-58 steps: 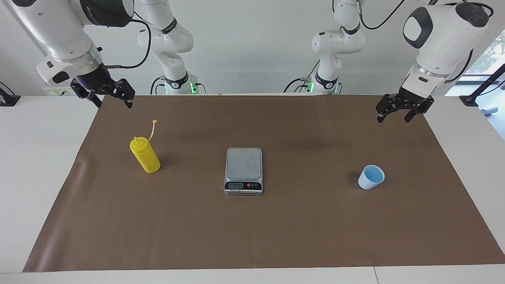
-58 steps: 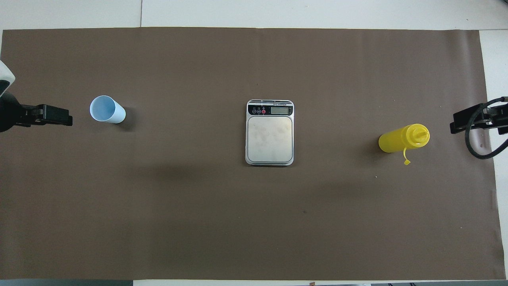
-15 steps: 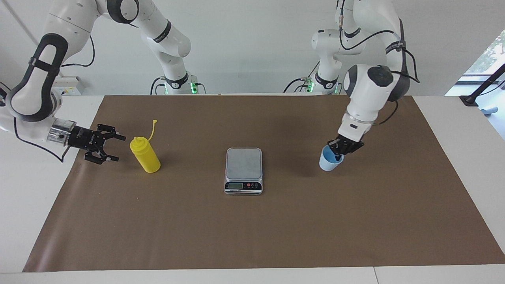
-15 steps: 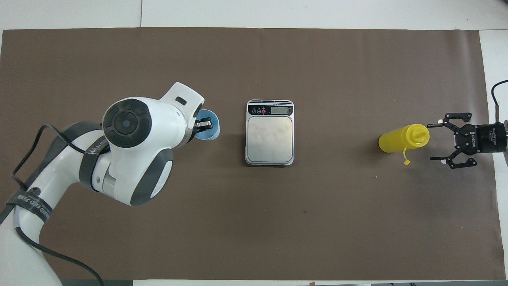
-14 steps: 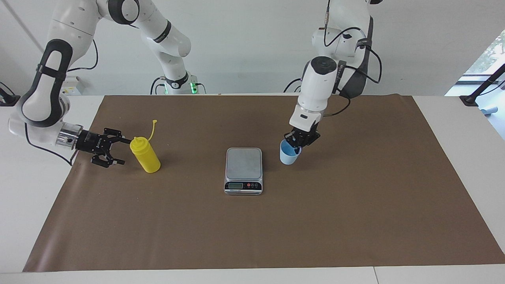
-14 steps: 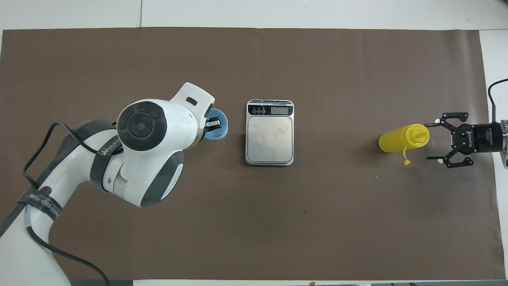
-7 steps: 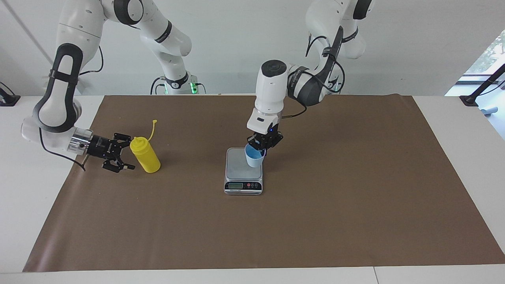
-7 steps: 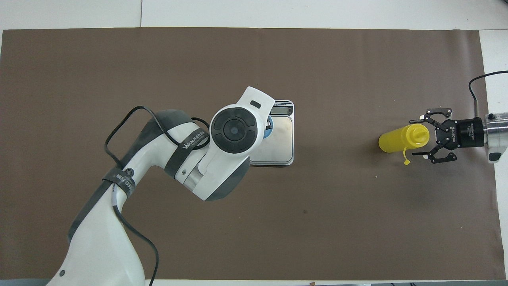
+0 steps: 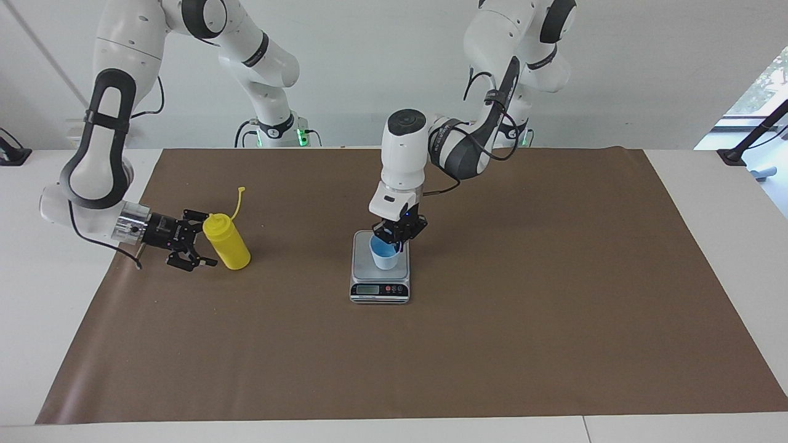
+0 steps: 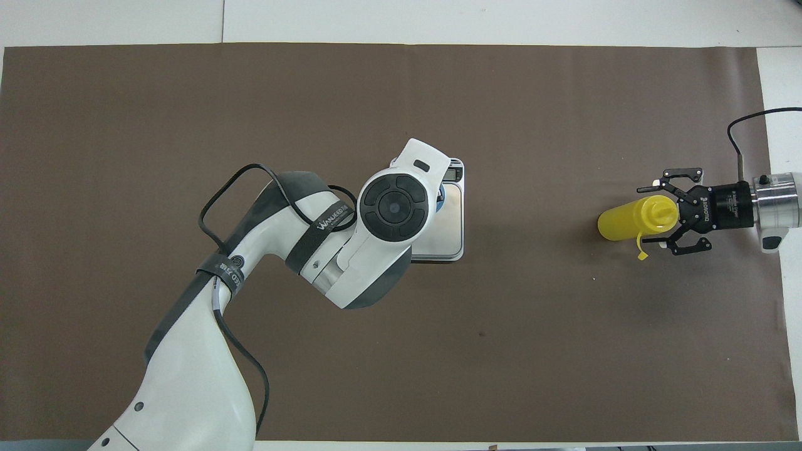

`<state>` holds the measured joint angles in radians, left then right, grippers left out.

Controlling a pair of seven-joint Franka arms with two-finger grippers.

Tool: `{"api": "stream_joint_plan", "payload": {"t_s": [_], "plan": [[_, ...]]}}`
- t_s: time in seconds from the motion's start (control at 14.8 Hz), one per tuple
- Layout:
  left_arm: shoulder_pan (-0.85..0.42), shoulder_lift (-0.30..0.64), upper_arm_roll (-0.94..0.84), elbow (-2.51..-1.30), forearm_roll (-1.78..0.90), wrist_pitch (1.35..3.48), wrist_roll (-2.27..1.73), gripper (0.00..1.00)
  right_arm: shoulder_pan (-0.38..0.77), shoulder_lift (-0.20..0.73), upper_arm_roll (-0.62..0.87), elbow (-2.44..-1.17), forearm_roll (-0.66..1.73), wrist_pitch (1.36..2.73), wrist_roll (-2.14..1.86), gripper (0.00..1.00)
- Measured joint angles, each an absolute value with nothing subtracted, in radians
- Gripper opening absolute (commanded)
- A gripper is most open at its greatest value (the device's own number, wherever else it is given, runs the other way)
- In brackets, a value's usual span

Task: Pour seasoning into cup on scale with both arms
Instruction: 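Carry the blue cup onto the scale while the right gripper grasps the bottle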

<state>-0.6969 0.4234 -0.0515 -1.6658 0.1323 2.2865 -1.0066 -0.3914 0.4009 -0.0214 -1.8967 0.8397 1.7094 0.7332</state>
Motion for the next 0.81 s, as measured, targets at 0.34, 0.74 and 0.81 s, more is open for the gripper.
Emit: {"api": "stream_joint_plan", "payload": {"t_s": [0.34, 0.74, 0.81], "plan": [[-0.706, 0.422, -0.055, -1.686, 0.132, 2.302, -1.007, 1.0, -0.37, 0.401, -0.021, -1.901, 0.857, 1.713, 0.733, 1.0], [-0.701, 0.299, -0.048, -1.686, 0.133, 2.14, -0.993, 1.0, -0.37, 0.401, -0.021, -1.911, 0.858, 1.73, 0.733, 0.0], [-0.696, 0.272, -0.042, -1.691, 0.133, 2.1, -0.968, 1.0, -0.37, 0.4, -0.022, -1.912, 0.858, 1.73, 0.733, 0.0]]}}
